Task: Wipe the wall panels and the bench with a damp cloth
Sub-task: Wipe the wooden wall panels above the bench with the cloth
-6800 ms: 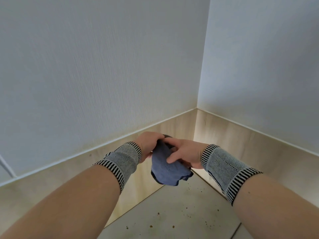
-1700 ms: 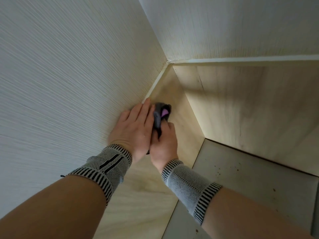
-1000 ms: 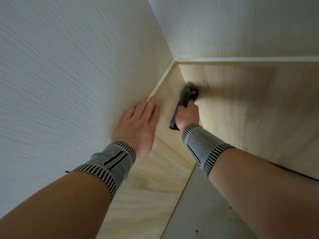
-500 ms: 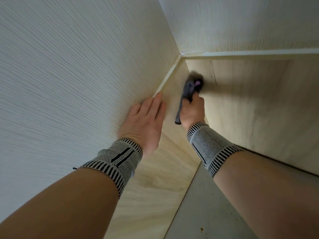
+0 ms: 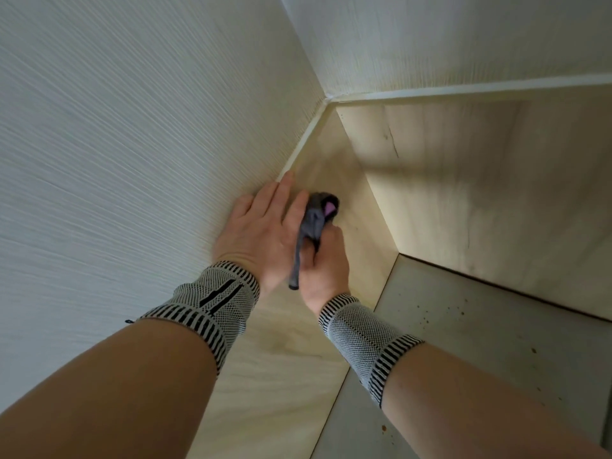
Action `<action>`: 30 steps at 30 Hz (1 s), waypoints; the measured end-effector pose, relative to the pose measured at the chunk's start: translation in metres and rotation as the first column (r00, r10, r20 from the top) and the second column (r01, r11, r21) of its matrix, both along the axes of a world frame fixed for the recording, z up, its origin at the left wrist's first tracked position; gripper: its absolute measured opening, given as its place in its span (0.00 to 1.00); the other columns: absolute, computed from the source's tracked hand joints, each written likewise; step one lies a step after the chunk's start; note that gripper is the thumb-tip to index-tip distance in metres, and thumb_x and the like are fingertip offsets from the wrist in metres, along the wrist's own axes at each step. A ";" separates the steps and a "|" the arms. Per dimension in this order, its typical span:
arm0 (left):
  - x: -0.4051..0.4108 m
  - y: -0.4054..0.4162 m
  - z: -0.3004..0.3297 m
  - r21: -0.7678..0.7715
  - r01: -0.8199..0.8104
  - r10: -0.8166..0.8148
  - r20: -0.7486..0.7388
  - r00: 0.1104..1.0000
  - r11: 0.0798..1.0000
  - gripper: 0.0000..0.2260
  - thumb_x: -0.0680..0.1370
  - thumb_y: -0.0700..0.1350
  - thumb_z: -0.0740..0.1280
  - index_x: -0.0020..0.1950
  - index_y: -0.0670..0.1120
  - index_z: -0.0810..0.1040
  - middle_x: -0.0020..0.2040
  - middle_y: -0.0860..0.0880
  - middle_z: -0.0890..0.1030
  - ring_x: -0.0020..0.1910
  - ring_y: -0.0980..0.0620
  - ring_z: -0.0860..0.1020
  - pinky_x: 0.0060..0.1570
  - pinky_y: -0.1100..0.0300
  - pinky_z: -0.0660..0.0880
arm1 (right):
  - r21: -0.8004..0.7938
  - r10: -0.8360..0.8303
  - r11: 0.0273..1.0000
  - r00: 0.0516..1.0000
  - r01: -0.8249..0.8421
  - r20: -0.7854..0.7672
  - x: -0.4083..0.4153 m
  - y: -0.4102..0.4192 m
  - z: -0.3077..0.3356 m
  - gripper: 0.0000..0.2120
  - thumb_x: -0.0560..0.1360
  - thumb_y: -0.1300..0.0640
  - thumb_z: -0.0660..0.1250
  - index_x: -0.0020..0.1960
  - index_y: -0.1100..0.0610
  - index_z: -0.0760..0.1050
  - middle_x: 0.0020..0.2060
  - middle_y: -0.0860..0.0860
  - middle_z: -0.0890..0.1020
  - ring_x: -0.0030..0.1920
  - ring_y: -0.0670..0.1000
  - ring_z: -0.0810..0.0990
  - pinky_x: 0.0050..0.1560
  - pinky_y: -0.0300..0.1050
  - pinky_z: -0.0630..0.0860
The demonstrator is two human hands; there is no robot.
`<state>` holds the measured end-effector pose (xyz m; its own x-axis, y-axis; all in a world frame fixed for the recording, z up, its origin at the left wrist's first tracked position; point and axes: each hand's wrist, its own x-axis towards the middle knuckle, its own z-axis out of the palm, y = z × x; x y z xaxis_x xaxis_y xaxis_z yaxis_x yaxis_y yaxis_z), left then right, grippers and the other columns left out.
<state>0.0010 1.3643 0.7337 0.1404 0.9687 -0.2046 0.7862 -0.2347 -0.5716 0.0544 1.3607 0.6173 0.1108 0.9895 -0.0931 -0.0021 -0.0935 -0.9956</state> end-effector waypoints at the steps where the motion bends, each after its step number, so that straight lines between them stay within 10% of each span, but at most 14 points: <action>1: 0.000 0.001 0.000 -0.001 -0.001 0.001 -0.006 1.000 1.000 0.29 0.81 0.48 0.43 0.79 0.48 0.34 0.80 0.46 0.34 0.79 0.46 0.41 0.76 0.53 0.41 | -0.098 0.029 0.995 0.998 -0.024 0.052 0.005 0.005 -0.009 0.17 0.81 0.57 0.57 0.69 0.60 0.67 0.57 0.53 0.72 0.47 0.49 0.71 0.48 0.39 0.67; 4: 0.000 -0.001 0.000 -0.007 -0.004 0.004 -0.008 1.000 1.000 0.29 0.82 0.45 0.45 0.79 0.49 0.33 0.80 0.47 0.33 0.79 0.47 0.40 0.76 0.53 0.41 | -0.286 0.098 0.955 0.993 -0.074 0.070 0.014 0.009 -0.020 0.22 0.81 0.57 0.57 0.75 0.58 0.61 0.62 0.55 0.70 0.56 0.55 0.75 0.52 0.41 0.68; 10: 0.004 -0.007 0.005 0.001 -0.004 0.004 -0.024 1.000 1.000 0.30 0.79 0.49 0.41 0.79 0.45 0.33 0.80 0.47 0.36 0.80 0.49 0.40 0.76 0.54 0.40 | 0.164 0.227 0.957 0.969 -0.240 0.094 0.009 -0.018 0.003 0.19 0.80 0.58 0.60 0.70 0.60 0.66 0.60 0.53 0.70 0.48 0.45 0.70 0.47 0.29 0.65; 14: -0.009 -0.036 0.008 0.029 0.034 -0.031 -0.109 0.994 0.999 0.26 0.77 0.44 0.34 0.71 0.41 0.25 0.80 0.46 0.35 0.79 0.48 0.35 0.75 0.50 0.33 | -0.195 0.234 0.957 0.968 -0.214 0.088 0.015 -0.012 -0.016 0.20 0.82 0.56 0.58 0.73 0.57 0.63 0.62 0.55 0.72 0.54 0.54 0.76 0.50 0.39 0.69; 21: -0.033 -0.062 -0.003 0.050 0.022 -0.017 -0.117 0.993 0.998 0.26 0.78 0.48 0.33 0.69 0.42 0.21 0.73 0.46 0.25 0.77 0.48 0.31 0.64 0.48 0.19 | 0.221 0.143 0.966 0.989 -0.134 -0.028 -0.015 -0.036 0.016 0.24 0.79 0.53 0.54 0.74 0.55 0.65 0.61 0.53 0.72 0.55 0.50 0.74 0.55 0.40 0.71; 26: -0.034 -0.059 -0.007 0.102 0.081 -0.074 -0.070 0.995 0.991 0.28 0.81 0.45 0.42 0.73 0.43 0.27 0.79 0.45 0.34 0.79 0.48 0.35 0.63 0.49 0.19 | -0.314 0.072 0.946 0.997 -0.081 -0.041 -0.010 -0.024 -0.030 0.22 0.82 0.56 0.56 0.75 0.56 0.61 0.63 0.57 0.72 0.55 0.58 0.77 0.53 0.48 0.74; 30: -0.035 -0.059 -0.006 0.104 0.077 -0.065 -0.113 0.991 0.992 0.29 0.80 0.49 0.40 0.77 0.43 0.29 0.79 0.46 0.32 0.77 0.48 0.31 0.67 0.47 0.21 | 0.016 0.030 1.000 0.981 -0.027 -0.191 -0.025 -0.035 0.014 0.25 0.76 0.54 0.57 0.72 0.52 0.67 0.61 0.55 0.75 0.56 0.55 0.77 0.57 0.48 0.74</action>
